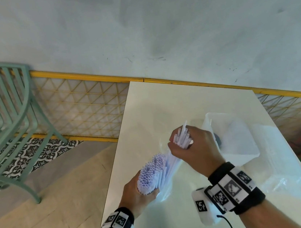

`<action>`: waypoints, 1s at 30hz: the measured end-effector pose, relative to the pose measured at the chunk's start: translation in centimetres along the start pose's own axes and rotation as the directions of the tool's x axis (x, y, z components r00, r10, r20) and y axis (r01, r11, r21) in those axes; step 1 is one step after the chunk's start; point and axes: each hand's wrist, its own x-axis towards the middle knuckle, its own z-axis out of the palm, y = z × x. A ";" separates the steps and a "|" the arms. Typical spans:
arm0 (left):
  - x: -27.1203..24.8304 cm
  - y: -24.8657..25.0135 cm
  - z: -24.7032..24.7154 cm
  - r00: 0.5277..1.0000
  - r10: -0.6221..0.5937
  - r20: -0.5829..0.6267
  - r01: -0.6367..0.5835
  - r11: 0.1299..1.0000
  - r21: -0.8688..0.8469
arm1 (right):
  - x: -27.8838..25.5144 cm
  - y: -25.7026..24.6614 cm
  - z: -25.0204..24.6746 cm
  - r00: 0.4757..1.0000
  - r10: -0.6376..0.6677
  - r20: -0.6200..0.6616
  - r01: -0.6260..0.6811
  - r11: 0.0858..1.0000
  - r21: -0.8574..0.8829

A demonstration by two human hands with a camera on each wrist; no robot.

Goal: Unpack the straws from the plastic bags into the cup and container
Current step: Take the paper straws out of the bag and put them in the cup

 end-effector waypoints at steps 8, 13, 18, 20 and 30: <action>0.2 -0.4 0.1 0.999 -0.028 -0.014 0.028 0.999 -0.015 | 2.9 -2.2 -4.5 0.999 0.031 0.023 -0.031 1.000 0.004; 0.2 -0.4 0.1 0.999 -0.035 -0.017 0.035 0.999 -0.007 | 4.8 -3.7 -7.6 0.999 -0.018 0.044 0.017 1.000 0.026; 0.3 -0.6 0.2 0.999 -0.038 -0.011 0.038 0.999 0.000 | 6.8 -3.8 -10.2 0.998 -0.060 0.023 0.059 0.997 0.048; 0.3 -0.7 0.2 0.999 -0.043 -0.014 0.043 0.999 0.006 | 7.6 -3.6 -10.9 0.997 -0.081 -0.011 0.082 0.996 0.047; 0.3 -0.4 0.2 0.999 -0.036 -0.008 0.036 0.999 -0.020 | 9.0 3.8 -4.9 0.983 0.180 0.029 -0.180 0.984 -0.010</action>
